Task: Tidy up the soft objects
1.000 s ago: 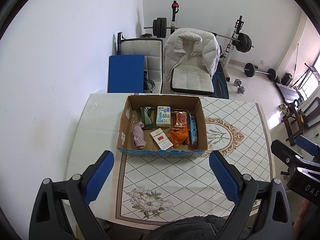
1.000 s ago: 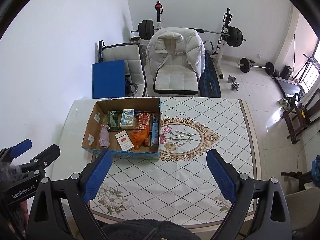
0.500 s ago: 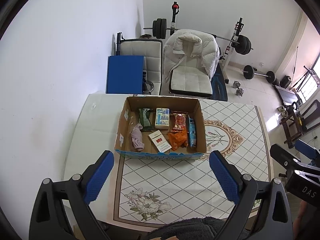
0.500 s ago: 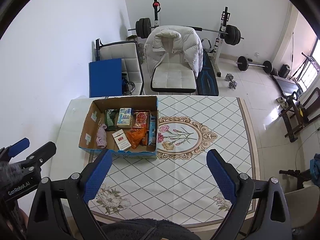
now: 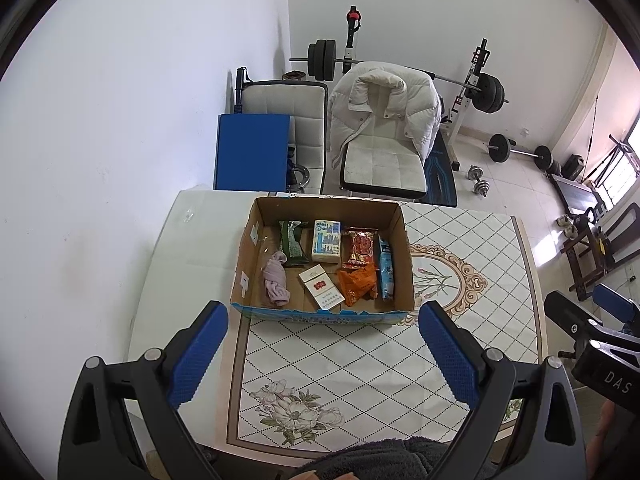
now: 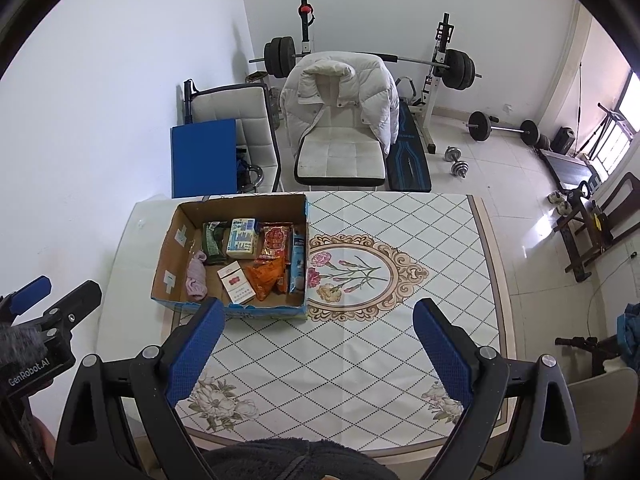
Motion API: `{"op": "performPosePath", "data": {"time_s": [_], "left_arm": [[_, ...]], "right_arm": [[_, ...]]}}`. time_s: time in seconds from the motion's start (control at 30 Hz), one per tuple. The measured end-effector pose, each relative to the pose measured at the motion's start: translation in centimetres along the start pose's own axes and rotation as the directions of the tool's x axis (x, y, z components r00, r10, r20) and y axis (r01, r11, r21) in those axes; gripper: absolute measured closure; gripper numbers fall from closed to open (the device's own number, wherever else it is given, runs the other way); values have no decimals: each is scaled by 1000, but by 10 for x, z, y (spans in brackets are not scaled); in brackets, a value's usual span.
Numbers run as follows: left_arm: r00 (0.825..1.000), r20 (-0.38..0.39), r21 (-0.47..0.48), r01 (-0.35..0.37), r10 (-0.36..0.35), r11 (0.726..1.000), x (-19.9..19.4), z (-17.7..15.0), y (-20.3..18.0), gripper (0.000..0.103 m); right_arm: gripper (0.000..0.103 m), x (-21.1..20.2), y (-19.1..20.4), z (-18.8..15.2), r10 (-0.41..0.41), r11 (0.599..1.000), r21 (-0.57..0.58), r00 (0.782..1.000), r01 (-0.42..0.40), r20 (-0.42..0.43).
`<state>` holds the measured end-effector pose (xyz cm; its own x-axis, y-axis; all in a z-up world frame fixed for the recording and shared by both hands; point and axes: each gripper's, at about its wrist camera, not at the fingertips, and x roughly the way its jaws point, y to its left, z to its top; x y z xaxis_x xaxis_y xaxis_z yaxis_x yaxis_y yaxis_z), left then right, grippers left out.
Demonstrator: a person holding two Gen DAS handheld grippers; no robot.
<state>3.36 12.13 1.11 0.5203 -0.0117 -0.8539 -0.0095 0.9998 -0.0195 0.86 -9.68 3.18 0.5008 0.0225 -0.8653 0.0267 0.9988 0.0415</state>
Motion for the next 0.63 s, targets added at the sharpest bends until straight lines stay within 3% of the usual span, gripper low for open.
{"op": "performPosePath", "data": {"time_s": [0.63], "left_arm": [[1000, 0, -4, -12, 12, 1000, 1, -3, 2, 5]], "right_arm": [[6, -1, -10, 2, 9, 1000, 2, 1000, -9, 3]]}}
